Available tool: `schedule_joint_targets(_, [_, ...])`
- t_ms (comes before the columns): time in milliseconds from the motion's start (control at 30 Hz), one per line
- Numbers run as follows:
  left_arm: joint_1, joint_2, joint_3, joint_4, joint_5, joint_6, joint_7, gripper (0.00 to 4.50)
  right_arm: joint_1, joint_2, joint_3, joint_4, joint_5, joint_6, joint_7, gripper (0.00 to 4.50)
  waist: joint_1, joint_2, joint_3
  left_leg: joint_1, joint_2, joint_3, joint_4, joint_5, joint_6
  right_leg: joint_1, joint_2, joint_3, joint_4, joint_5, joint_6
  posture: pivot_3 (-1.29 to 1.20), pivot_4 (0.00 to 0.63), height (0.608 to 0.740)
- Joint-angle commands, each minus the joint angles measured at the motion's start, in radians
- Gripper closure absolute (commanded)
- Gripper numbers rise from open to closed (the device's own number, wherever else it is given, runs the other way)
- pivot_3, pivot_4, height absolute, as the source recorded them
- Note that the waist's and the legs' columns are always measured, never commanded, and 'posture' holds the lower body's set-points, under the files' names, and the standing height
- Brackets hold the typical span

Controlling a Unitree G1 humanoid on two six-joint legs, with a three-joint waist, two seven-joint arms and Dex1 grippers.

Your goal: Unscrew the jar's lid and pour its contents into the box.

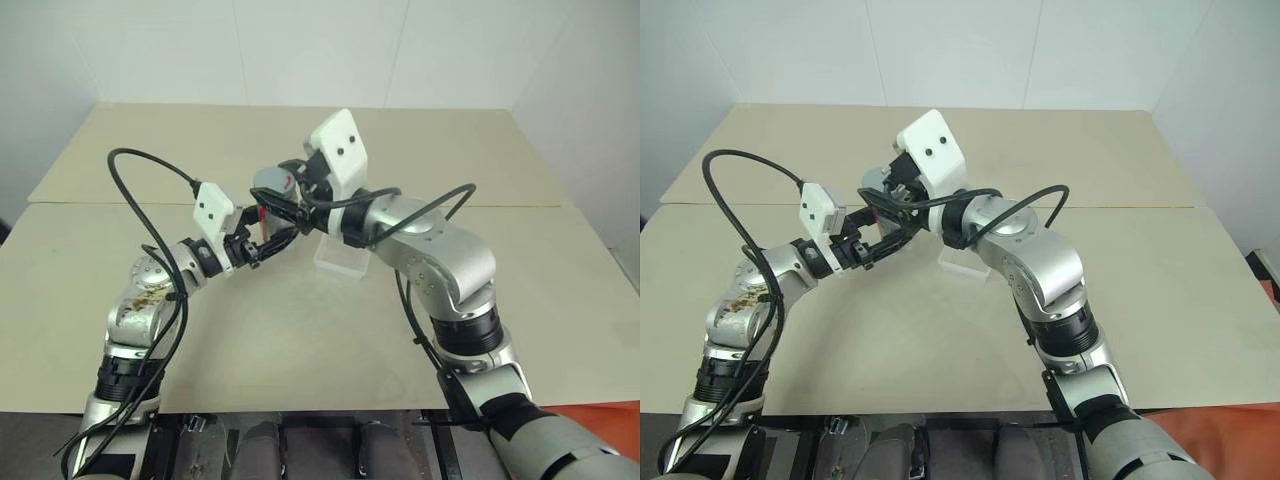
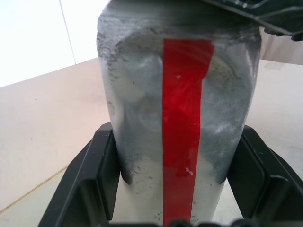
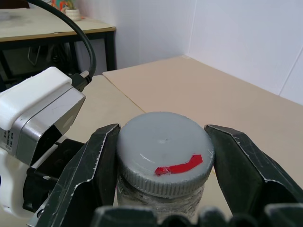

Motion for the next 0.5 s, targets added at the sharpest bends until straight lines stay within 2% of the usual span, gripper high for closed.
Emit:
schedule_joint_targets(33, [0.011, 0.030, 0.003, -0.055, -0.036, -0.011, -0.067, 1.72, -0.021, -0.015, -0.027, -0.014, -0.001, -0.030, 0.028, 1.70, 0.000, 0.000, 0.000, 0.000, 0.000, 0.000, 0.000, 0.000, 0.000, 0.000, 0.000, 0.000, 0.000, 0.000, 0.000, 0.00, 0.150, 0.740])
schedule_joint_targets(167, [0.041, 0.064, 0.033, -0.068, -0.145, -0.072, -0.259, 1.72, -0.002, -0.076, -0.076, 0.012, 0.116, -0.085, 0.248, 1.70, -0.001, 0.000, 0.000, -0.001, 0.000, 0.000, 0.000, 0.000, 0.000, -0.001, 0.000, 0.000, 0.000, 0.000, 0.000, 0.00, 0.150, 0.740])
schedule_joint_targets(267, [0.049, 0.115, 0.041, -0.079, -0.208, -0.052, -0.380, 1.72, 0.003, -0.132, -0.094, 0.024, 0.196, -0.111, 0.414, 1.70, -0.001, 0.000, 0.000, -0.004, 0.000, 0.000, 0.000, 0.000, 0.000, -0.005, 0.000, 0.000, -0.001, 0.000, 0.000, 0.00, 0.150, 0.740])
schedule_joint_targets(500, [0.016, 0.148, 0.030, -0.086, -0.263, -0.032, -0.487, 1.72, -0.006, -0.245, -0.059, 0.090, 0.298, -0.196, 0.801, 1.70, 0.001, 0.000, 0.000, -0.005, 0.000, 0.001, 0.001, 0.000, 0.000, -0.007, 0.000, 0.001, -0.001, 0.000, 0.000, 0.00, 0.150, 0.740])
